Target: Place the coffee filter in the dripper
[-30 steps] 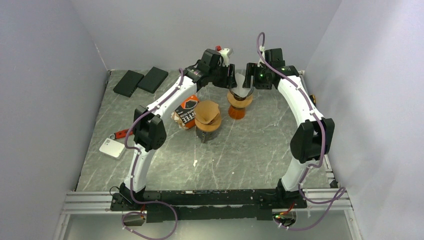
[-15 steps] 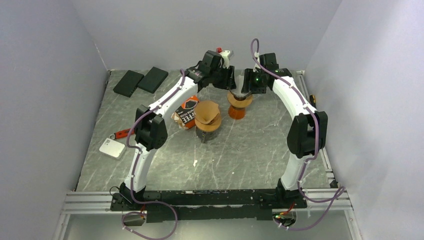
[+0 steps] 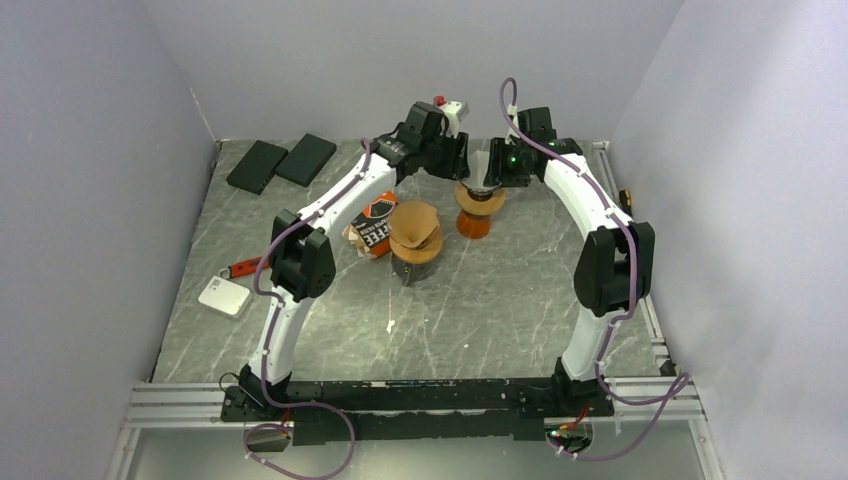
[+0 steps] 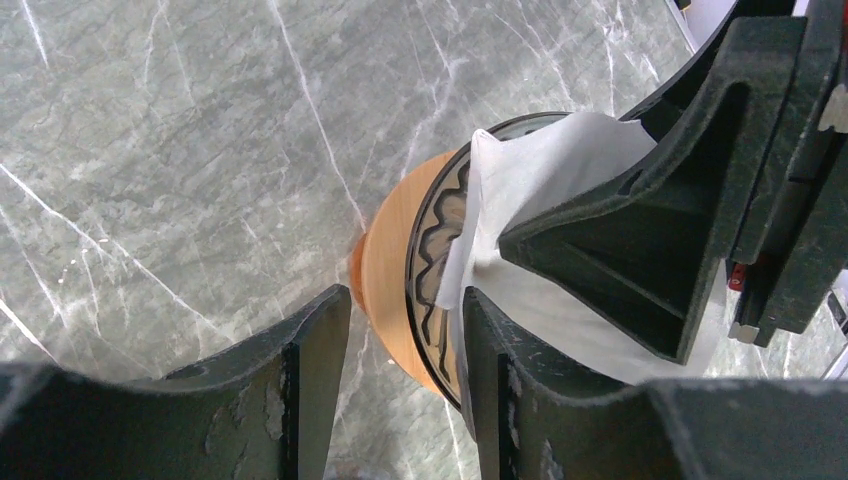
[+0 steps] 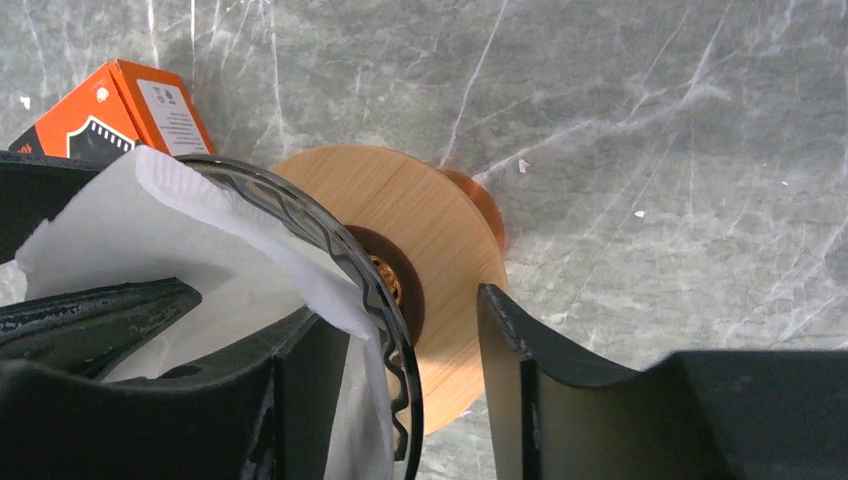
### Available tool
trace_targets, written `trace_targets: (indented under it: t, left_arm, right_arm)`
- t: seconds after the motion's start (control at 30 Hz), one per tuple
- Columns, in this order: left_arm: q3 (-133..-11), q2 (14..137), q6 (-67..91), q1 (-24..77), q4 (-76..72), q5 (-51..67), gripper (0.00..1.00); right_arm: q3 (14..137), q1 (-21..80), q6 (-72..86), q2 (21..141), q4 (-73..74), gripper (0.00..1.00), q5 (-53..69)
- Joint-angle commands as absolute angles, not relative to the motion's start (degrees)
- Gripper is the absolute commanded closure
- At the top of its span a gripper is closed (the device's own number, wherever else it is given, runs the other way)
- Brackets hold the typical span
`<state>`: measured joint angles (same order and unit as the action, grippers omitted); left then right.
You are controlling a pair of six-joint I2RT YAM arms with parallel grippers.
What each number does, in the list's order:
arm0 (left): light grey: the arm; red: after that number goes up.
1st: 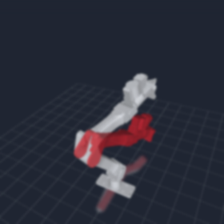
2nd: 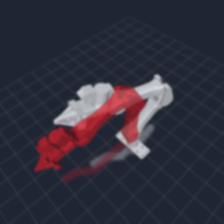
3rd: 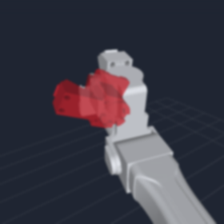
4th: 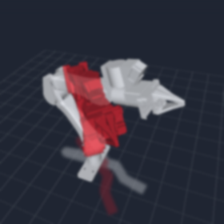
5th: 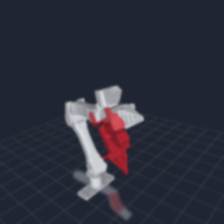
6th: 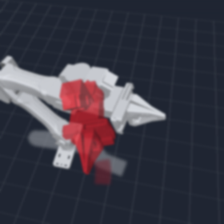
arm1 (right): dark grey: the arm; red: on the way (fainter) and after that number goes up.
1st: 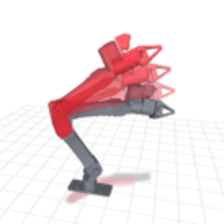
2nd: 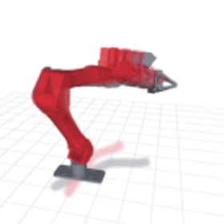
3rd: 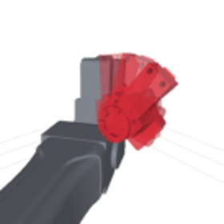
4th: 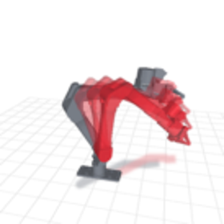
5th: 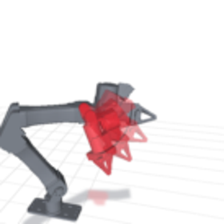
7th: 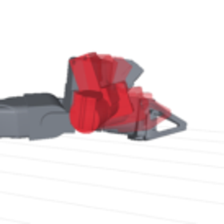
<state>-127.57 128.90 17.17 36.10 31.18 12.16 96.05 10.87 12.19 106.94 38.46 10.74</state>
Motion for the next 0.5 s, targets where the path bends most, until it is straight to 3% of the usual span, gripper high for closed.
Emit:
trace_targets:
  t: [0.0,0.23,0.47]
  left_arm:
    - [-128.43,128.10,15.76,36.29,30.35,11.59,0.49]
    - [-128.03,127.67,16.72,36.30,29.32,13.27,0.48]
    - [-127.87,127.75,16.71,36.30,29.18,13.38,0.48]
  right_arm:
    - [96.70,10.81,11.66,105.10,38.02,0.42,11.14]
    - [96.67,12.23,10.55,106.02,37.80,0.23,8.61]
    - [95.87,13.12,10.15,107.25,38.58,0.21,5.01]
